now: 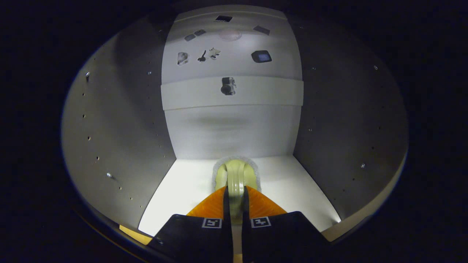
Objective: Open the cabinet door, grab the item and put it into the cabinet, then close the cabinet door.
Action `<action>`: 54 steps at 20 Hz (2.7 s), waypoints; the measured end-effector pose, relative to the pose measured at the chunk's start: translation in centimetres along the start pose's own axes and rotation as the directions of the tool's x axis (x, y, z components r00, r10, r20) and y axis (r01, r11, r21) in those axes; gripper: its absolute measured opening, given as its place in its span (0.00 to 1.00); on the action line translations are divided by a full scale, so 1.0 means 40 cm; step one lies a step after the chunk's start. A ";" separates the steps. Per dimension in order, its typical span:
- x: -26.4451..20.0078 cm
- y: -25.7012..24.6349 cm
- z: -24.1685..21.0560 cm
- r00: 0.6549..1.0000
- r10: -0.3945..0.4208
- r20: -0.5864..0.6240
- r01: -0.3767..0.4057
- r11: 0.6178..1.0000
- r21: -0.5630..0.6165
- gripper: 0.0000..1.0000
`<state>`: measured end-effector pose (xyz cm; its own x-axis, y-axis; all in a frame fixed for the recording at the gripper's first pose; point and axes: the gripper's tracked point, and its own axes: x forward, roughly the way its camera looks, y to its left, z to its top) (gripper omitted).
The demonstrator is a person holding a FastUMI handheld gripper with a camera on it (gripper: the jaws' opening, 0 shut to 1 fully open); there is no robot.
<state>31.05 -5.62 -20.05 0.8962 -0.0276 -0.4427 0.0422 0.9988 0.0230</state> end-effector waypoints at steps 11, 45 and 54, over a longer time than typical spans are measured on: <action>0.027 0.006 0.010 0.999 0.032 0.028 -0.033 0.999 0.035 0.29; -1.211 -0.220 -0.021 0.938 -0.013 0.347 0.006 1.000 0.021 1.00; -1.335 -0.555 -0.022 0.923 -0.050 0.381 0.022 0.997 0.078 0.98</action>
<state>-18.13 -26.28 2.29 0.9936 -0.0905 -0.0679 0.0960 0.9919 0.0831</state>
